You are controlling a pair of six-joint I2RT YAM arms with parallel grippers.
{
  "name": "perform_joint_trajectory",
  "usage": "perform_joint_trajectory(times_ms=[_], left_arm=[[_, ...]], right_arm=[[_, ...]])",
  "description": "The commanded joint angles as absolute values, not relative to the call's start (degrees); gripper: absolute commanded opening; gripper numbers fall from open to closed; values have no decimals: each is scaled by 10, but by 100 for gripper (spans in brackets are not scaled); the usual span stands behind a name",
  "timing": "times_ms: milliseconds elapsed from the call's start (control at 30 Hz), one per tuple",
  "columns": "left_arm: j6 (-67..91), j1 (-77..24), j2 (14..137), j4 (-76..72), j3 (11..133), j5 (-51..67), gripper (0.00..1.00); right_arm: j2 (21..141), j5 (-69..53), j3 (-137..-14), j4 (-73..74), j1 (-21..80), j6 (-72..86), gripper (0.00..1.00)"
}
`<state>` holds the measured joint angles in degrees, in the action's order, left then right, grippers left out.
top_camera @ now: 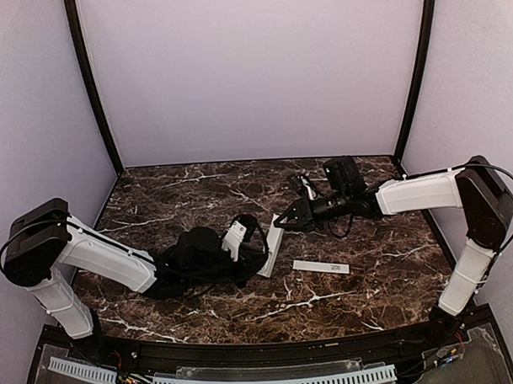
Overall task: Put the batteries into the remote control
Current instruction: Place the battery in the battery compartment.
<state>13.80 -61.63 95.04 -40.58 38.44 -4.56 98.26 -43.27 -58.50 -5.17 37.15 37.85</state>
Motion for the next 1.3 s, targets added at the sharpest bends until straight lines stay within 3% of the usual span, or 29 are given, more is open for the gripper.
perform_joint_trajectory(times_ms=[0,800,1267], left_arm=[[135,-618,952,-405,365,-63,7],[122,-618,956,-402,353,-69,15],[138,-618,956,-397,356,-65,14]], right_arm=[[965,-446,-604,-68,371,385,0],[958,-460,-606,-71,361,400,0],[958,-452,-605,-65,358,393,0]])
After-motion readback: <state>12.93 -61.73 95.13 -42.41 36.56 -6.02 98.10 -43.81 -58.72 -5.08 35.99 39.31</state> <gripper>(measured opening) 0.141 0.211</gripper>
